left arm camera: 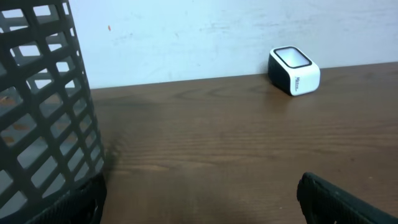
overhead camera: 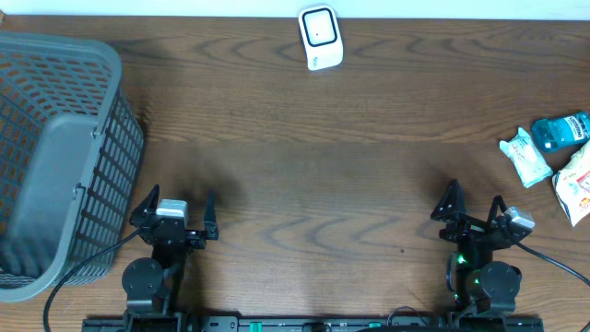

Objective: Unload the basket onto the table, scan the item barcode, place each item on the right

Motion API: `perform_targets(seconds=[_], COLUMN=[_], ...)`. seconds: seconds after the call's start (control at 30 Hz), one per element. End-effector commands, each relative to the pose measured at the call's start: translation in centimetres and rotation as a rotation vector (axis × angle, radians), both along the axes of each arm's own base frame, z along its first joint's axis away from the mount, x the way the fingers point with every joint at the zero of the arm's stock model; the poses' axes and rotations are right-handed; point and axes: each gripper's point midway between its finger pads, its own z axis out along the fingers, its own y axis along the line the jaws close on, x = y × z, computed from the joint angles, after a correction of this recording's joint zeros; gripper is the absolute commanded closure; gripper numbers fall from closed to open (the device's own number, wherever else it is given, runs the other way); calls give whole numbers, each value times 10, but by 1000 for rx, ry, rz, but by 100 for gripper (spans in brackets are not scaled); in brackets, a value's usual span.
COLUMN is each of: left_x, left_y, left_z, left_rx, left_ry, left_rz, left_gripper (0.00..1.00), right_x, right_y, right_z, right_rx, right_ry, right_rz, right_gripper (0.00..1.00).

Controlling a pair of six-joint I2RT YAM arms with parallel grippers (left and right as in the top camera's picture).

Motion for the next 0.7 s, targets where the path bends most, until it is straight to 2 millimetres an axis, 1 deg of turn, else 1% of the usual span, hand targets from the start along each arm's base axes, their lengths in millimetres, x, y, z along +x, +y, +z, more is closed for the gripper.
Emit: perform_targets(seconds=[0.0, 0.67], left_x=[0, 0], left_y=[1, 4], left_z=[-16, -16], left_rx=[-51, -52], left_ry=[41, 41], left_rz=[13, 32], left_gripper=[2, 2], right_x=[-1, -1], right_y=[-5, -5], right_z=[0, 0], right_rx=[-15, -15], right_ry=[0, 0], right_rz=[-22, -22], right_gripper=[1, 1])
